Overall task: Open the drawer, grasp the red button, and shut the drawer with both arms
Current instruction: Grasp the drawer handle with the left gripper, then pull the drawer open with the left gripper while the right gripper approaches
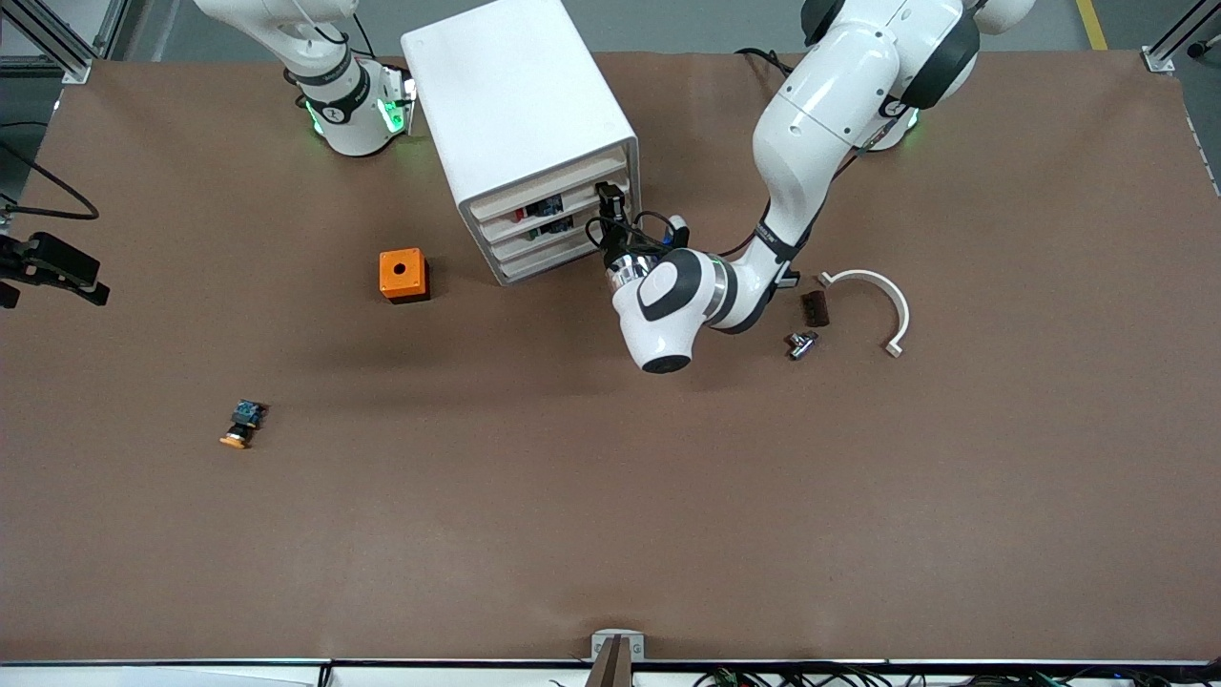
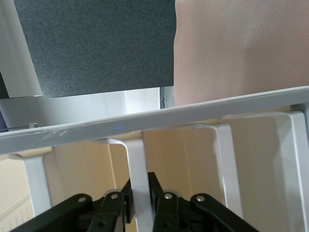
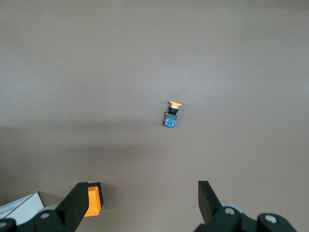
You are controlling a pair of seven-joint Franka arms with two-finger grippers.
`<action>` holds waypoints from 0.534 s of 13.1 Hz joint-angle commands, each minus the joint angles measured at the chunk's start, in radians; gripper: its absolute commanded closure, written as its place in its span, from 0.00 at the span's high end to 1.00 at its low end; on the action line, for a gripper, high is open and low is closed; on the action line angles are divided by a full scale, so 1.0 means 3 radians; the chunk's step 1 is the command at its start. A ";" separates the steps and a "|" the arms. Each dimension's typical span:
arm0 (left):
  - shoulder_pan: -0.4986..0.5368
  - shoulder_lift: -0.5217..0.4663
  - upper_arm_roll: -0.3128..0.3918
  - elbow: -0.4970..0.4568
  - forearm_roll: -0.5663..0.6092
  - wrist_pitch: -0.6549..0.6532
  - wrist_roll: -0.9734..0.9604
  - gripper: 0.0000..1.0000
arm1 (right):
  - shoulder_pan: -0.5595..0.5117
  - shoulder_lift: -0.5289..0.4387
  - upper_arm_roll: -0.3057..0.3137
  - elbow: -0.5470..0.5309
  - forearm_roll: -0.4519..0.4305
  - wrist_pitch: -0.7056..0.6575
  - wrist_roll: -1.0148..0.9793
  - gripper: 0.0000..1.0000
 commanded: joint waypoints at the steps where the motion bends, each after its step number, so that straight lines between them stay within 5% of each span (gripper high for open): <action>1: 0.0087 0.0022 0.0027 0.0068 -0.0067 -0.0026 0.0015 0.12 | 0.0019 -0.0040 0.0015 -0.0027 -0.0008 -0.0045 0.0026 1.00; 7: 0.0450 0.0032 0.0027 0.0068 -0.0118 0.0112 0.0030 0.14 | 0.0336 0.0226 0.0015 -0.0011 -0.0008 0.0118 0.0459 1.00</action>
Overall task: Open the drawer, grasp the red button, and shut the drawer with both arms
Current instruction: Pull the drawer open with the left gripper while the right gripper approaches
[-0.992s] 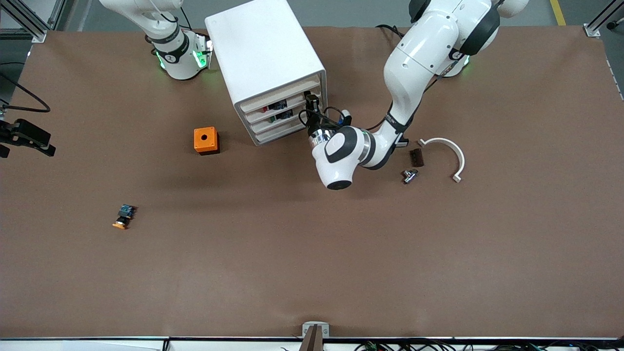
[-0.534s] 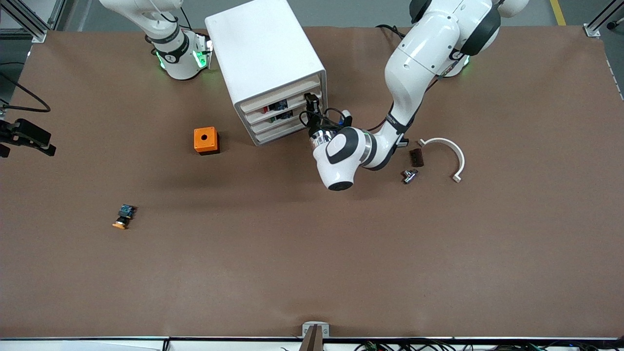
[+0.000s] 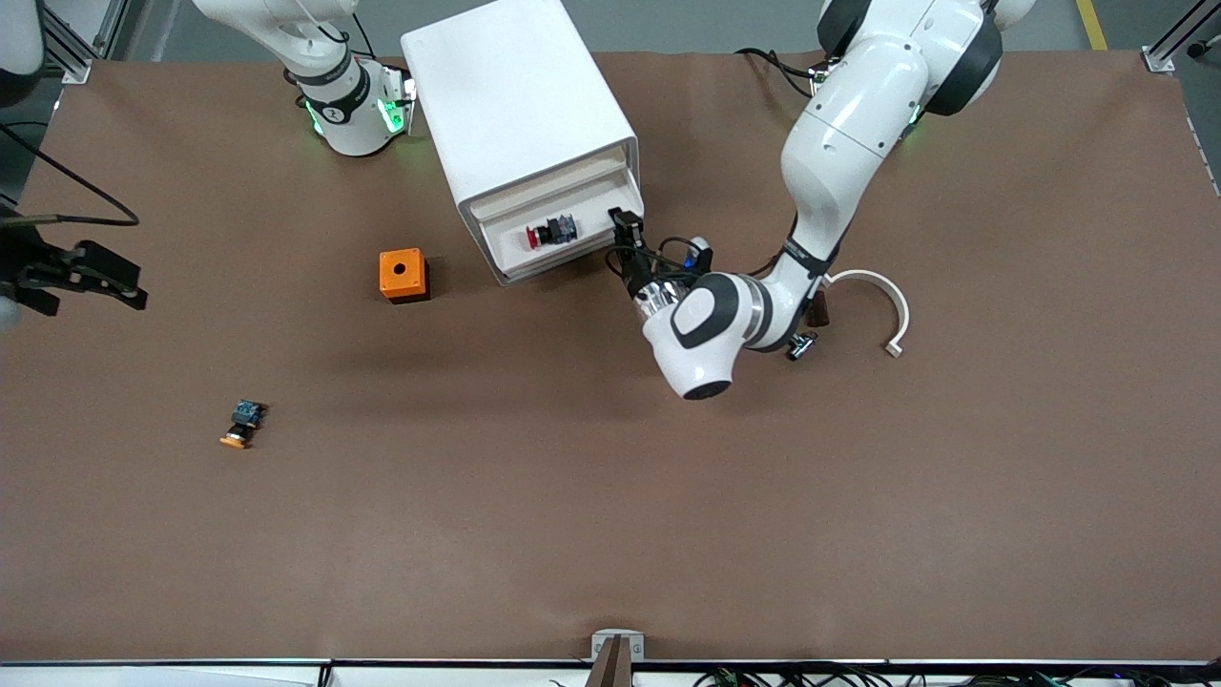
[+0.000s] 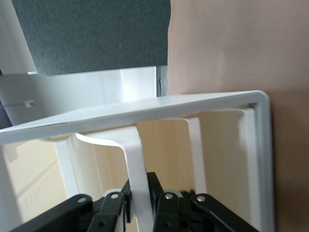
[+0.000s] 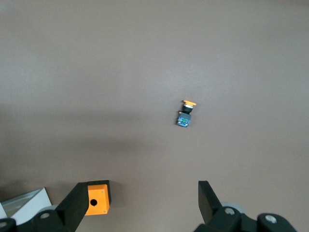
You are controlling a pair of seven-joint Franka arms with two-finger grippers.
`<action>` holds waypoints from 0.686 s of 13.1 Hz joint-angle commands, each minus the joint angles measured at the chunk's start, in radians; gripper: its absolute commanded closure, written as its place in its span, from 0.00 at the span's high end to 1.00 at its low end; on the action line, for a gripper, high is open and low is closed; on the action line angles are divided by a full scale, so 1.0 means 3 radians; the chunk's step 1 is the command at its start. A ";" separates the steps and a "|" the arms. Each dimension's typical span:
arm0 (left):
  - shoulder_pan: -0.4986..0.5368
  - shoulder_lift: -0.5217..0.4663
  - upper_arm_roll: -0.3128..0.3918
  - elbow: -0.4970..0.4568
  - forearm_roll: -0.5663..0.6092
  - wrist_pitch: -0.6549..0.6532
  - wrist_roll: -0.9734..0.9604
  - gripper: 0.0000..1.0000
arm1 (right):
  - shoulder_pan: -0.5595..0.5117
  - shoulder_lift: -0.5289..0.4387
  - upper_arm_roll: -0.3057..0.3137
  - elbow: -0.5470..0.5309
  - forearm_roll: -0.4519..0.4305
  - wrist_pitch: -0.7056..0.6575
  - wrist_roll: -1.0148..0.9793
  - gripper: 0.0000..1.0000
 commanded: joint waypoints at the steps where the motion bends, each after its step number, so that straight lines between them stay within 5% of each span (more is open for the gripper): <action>1: 0.0149 0.0032 0.0002 0.0056 -0.0073 0.0125 0.0033 0.16 | 0.0182 0.0156 -0.0011 0.0014 -0.0024 0.0123 0.0531 1.00; 7: 0.0297 0.0022 0.0002 0.0076 -0.0155 0.0197 0.0033 0.23 | 0.0479 0.0402 -0.0011 -0.0021 -0.0050 0.0093 0.1065 1.00; 8: 0.0292 0.0017 0.0002 0.0076 -0.0155 0.0197 0.0038 0.29 | 0.0510 0.0447 -0.0011 -0.0016 -0.0035 0.0057 0.1197 1.00; 9: 0.0292 0.0012 0.0002 0.0071 -0.0155 0.0197 0.0043 0.46 | 0.0536 0.0463 -0.0011 -0.0016 -0.0015 0.0057 0.1441 1.00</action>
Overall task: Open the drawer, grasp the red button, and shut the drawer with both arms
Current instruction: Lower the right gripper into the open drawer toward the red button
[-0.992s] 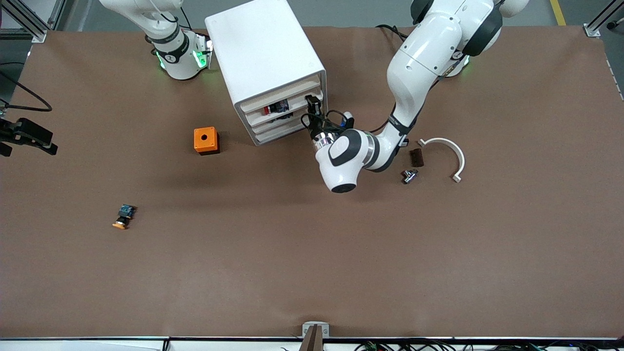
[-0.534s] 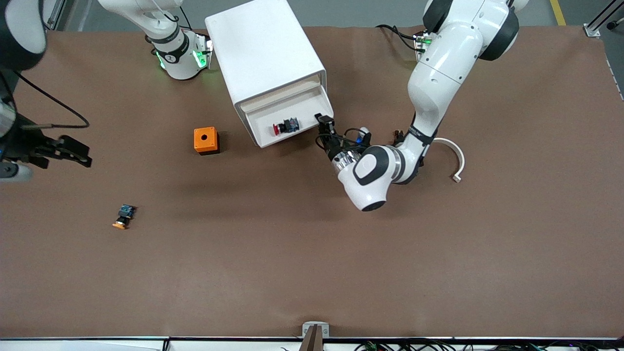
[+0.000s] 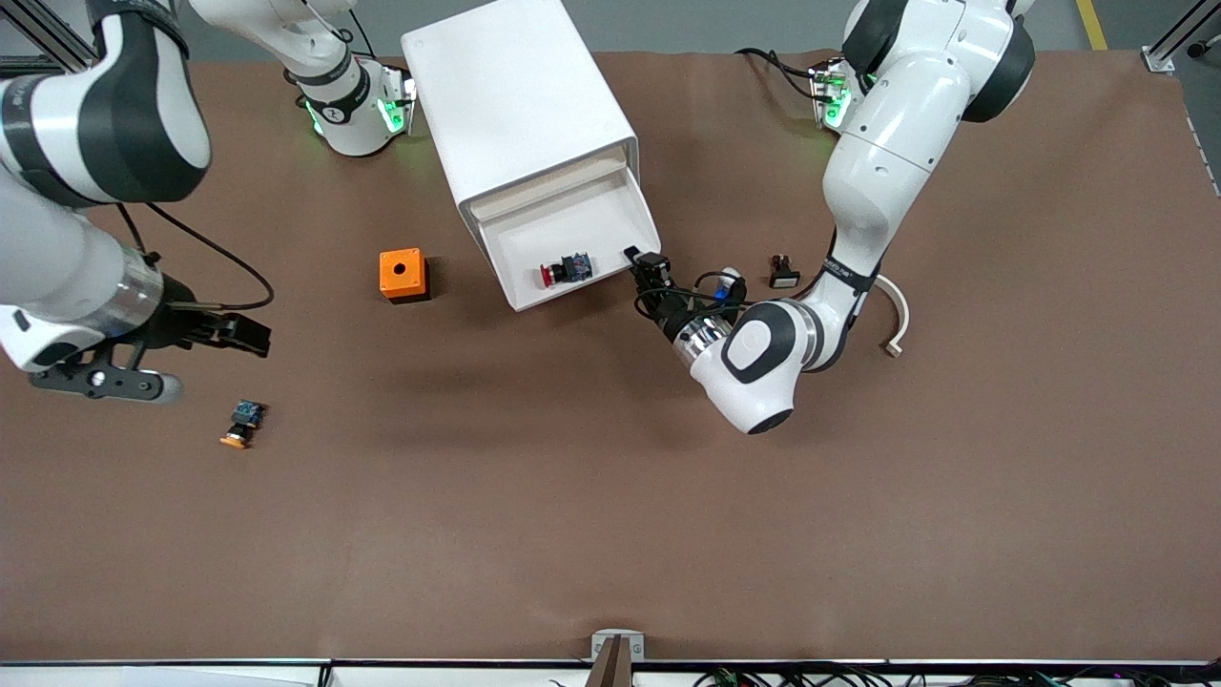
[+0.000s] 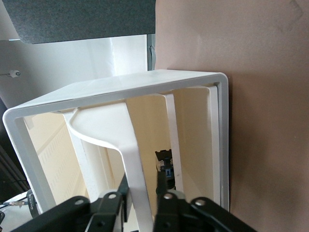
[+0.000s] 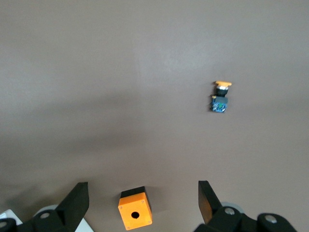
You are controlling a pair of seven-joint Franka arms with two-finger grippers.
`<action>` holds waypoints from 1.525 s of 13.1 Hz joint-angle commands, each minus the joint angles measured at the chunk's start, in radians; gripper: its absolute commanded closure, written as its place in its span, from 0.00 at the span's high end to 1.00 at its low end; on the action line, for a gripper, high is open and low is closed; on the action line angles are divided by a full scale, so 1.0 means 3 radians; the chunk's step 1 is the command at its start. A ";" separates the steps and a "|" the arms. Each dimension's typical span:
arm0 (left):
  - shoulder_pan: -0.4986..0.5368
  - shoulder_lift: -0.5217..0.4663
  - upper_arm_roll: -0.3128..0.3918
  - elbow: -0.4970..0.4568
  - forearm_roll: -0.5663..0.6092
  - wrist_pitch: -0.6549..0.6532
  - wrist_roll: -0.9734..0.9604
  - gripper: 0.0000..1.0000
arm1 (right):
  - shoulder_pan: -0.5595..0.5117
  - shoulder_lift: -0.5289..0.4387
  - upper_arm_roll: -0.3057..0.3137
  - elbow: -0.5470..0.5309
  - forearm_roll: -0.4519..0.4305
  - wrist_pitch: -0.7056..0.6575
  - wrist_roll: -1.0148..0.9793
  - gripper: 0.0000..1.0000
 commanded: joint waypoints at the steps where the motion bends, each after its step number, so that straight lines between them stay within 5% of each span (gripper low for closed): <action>1: -0.0009 0.0006 0.0001 0.0031 -0.0070 0.0020 0.0031 0.68 | 0.0148 0.0022 -0.0018 -0.0004 -0.0014 -0.0046 0.0533 1.00; 3: -0.0004 -0.0009 -0.0034 0.0046 -0.0075 0.0015 0.0234 0.99 | 0.0281 0.0047 -0.0013 -0.0050 0.0052 -0.0041 0.1049 1.00; 7: 0.0011 -0.0030 -0.0075 0.0143 -0.0091 -0.0087 0.0975 1.00 | 0.0552 0.0099 -0.0013 -0.0147 0.0492 -0.0036 0.2231 1.00; 11: 0.0022 -0.0055 -0.0024 0.0229 -0.0014 -0.0159 0.2008 1.00 | 0.0813 0.0109 -0.0013 -0.0214 0.0600 0.0051 0.2850 1.00; 17: 0.0037 -0.0096 0.0087 0.0562 0.0425 -0.0073 0.3369 1.00 | 0.1375 0.0099 -0.0018 -0.0602 0.0707 0.0520 0.3653 1.00; 20: -0.0050 -0.0152 0.0196 0.0919 0.1067 -0.0047 0.4109 1.00 | 0.1626 0.0099 -0.0013 -0.0852 0.0707 0.0893 0.3991 1.00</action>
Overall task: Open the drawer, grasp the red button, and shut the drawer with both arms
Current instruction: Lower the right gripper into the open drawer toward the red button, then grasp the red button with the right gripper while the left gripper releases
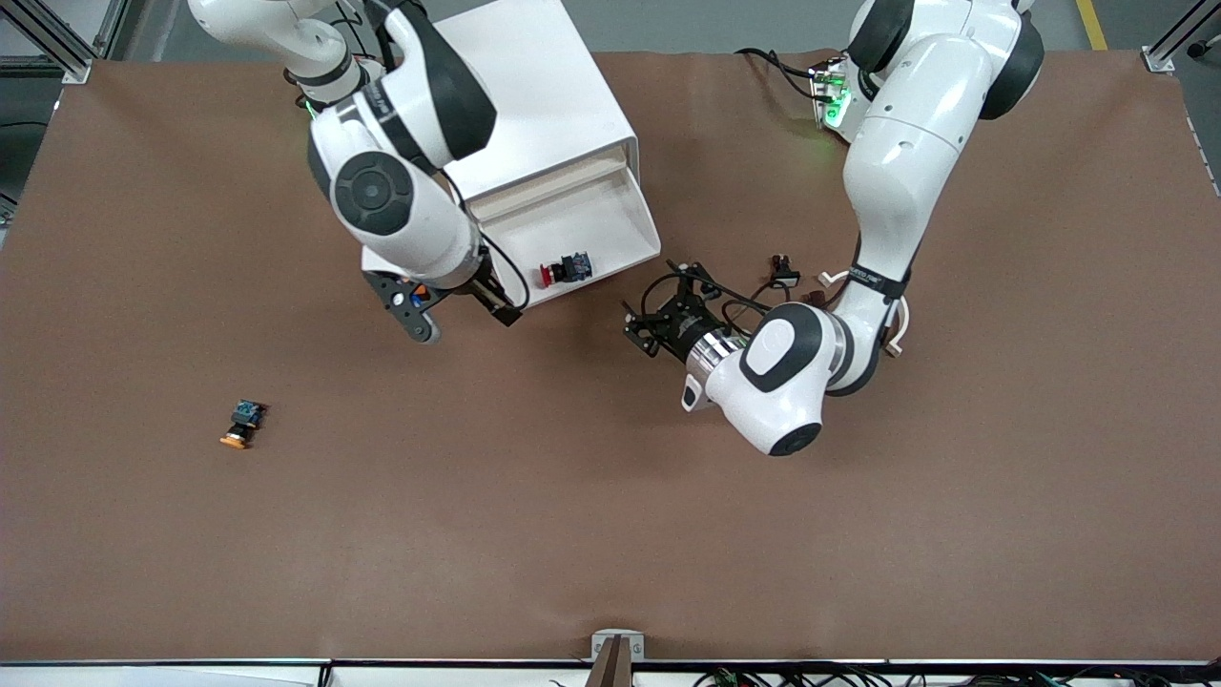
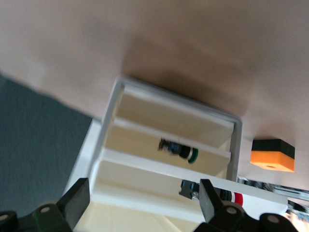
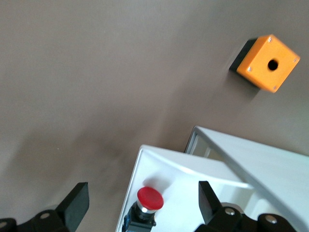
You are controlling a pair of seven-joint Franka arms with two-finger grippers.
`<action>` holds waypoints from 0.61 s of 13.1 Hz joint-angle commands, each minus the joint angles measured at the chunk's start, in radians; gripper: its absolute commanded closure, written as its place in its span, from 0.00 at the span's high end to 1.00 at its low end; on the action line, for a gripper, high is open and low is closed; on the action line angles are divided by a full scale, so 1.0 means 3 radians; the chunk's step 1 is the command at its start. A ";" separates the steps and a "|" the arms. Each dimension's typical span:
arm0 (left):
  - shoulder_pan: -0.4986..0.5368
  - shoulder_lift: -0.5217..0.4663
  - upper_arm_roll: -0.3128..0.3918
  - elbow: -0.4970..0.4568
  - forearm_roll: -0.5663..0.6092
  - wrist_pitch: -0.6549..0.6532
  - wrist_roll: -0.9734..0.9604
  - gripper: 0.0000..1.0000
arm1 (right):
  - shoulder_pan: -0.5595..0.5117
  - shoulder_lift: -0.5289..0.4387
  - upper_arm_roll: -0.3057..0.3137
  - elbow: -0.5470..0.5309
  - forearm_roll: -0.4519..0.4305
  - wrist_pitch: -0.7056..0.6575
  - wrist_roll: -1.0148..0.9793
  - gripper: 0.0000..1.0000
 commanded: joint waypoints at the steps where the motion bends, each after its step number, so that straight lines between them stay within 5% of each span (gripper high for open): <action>1: -0.0136 -0.0107 0.0081 0.0319 0.0606 0.0024 0.0649 1.00 | 0.0216 -0.0047 -0.0037 -0.0274 0.0058 0.0324 0.0255 1.00; 8: -0.0448 -0.0572 0.0065 0.0397 0.2166 0.0720 0.0953 1.00 | 0.0635 -0.0042 -0.0042 -0.0658 0.0058 0.0984 0.0746 1.00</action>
